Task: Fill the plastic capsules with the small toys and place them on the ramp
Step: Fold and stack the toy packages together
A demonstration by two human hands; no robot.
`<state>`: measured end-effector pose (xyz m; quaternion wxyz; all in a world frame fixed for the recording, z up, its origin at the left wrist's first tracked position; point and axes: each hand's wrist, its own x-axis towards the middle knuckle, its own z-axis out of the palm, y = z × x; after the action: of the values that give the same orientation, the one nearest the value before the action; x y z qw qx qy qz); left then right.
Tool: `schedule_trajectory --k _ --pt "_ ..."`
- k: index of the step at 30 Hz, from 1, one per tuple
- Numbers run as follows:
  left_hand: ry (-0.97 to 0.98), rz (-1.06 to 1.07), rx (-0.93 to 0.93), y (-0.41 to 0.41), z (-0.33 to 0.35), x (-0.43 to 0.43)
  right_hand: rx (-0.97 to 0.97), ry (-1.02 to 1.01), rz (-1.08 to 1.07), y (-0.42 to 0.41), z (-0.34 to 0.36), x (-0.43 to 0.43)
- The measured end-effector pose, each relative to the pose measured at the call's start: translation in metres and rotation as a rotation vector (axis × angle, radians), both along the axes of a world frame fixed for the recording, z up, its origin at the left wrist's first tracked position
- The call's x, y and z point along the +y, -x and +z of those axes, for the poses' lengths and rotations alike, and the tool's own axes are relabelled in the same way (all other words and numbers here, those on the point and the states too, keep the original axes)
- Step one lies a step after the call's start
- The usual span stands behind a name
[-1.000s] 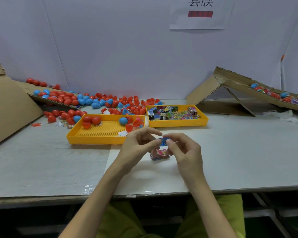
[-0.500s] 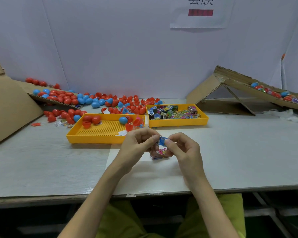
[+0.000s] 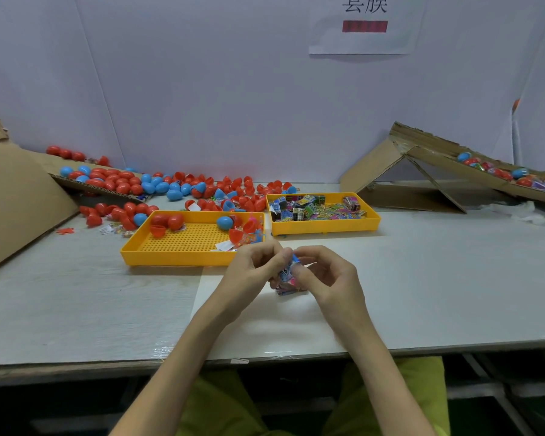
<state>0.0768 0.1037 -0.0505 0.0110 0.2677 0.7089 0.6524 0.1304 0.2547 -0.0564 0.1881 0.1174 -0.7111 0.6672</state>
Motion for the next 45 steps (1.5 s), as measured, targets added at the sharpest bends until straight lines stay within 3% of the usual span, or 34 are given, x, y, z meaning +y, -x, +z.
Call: schedule_trajectory --k 8,22,37,45 --pt "0.011 -0.025 0.014 -0.001 0.001 0.000 0.025 0.050 -0.118 0.003 -0.001 0.003" --pt "0.096 -0.063 0.125 -0.008 0.003 0.002 0.040 -0.087 -0.284 0.006 -0.006 0.002" --pt "0.077 0.024 0.130 -0.008 0.001 0.004 0.034 -0.173 -0.209 0.001 0.001 -0.003" --pt "0.149 0.129 0.345 -0.008 -0.007 0.008 0.021 -0.178 -0.232 0.003 0.000 -0.003"
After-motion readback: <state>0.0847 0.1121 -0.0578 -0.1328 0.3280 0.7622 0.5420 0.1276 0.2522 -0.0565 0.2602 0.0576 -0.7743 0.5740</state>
